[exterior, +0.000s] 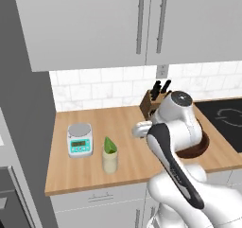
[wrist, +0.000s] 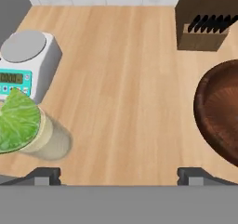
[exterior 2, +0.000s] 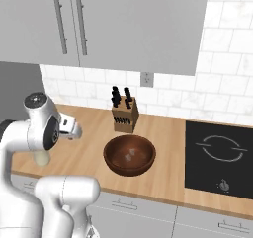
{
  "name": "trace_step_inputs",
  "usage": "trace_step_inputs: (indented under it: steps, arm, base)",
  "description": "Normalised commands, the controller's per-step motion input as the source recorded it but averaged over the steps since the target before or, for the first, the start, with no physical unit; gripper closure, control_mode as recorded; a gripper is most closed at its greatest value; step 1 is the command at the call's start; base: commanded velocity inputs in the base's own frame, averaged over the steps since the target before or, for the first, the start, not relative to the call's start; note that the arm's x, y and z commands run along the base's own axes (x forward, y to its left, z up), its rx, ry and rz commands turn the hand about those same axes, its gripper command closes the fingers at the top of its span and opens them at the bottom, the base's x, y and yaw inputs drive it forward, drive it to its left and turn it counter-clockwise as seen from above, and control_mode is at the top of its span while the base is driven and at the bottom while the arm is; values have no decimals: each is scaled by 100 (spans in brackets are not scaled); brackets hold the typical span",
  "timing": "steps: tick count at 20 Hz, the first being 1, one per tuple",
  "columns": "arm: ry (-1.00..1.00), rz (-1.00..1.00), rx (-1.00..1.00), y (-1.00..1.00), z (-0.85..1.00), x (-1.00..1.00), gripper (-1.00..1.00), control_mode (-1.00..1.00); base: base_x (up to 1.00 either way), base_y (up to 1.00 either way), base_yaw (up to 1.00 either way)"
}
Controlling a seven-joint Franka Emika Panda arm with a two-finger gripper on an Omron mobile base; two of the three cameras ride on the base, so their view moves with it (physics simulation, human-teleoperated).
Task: Grab a lemon wedge from the fridge and one ice cube from the ice bowl, and put them in the glass of lemonade.
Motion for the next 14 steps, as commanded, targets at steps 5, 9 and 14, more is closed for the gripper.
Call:
trace_step_inputs:
  steps: [5,9,14]
  arm:
    - [21,0,-19,-100,34,41,-100,-100]
    - [22,0,-4,-96,-7,25,-100,-100]
    - [5,-4,5,-94,-49,0,-100,-100]
  base:
    - [0,0,0]
    - [0,0,0]
    - [0,0,0]
